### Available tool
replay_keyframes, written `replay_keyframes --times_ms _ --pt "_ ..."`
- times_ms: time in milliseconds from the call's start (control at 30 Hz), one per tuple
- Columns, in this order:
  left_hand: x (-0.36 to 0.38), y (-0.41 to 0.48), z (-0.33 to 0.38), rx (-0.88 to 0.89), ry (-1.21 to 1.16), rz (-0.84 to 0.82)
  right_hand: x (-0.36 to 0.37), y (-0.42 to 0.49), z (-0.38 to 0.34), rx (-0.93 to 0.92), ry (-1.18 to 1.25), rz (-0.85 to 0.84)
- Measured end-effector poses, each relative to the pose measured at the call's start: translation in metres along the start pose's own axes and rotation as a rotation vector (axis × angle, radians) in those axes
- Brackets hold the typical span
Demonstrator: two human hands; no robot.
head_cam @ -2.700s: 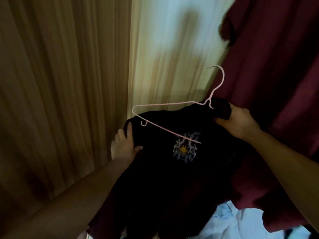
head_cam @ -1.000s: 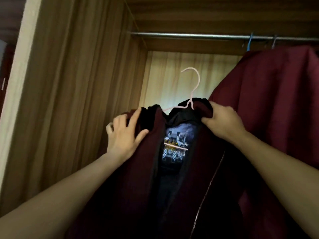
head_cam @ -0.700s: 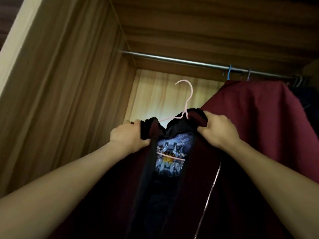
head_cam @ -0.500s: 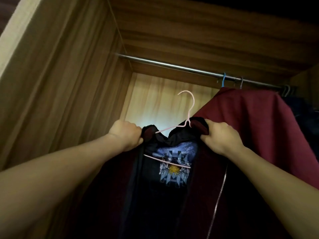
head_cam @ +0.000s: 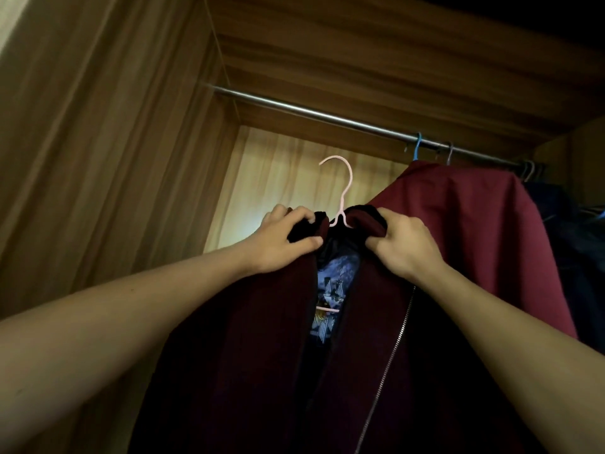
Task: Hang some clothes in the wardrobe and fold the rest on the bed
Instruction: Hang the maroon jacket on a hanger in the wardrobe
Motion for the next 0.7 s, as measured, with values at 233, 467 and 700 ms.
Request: replay_keyframes --times_ms 233,467,700 --pt "0.007 -0.013 -0.038 0.052 0.468 0.017 0.012 0.002 -0.001 -0.151 -0.035 -0.147" --pt "-0.021 -0.019 -0.079 -0.059 0.665 0.153 -0.005 0.013 0.021 0.05 -0.281 -0.077" --pt "0.009 0.012 -0.048 0.039 0.685 0.137 0.032 0.024 -0.072 0.114 0.34 -0.099"
Point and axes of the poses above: each hand's wrist, its own y-axis towards the middle knuckle, its own x-axis out of the palm, z = x × y, the point moved 4 cm from there along y, towards the middle knuckle, and after that the axes turned 7 degrees about -y, right-handed, at the moved point
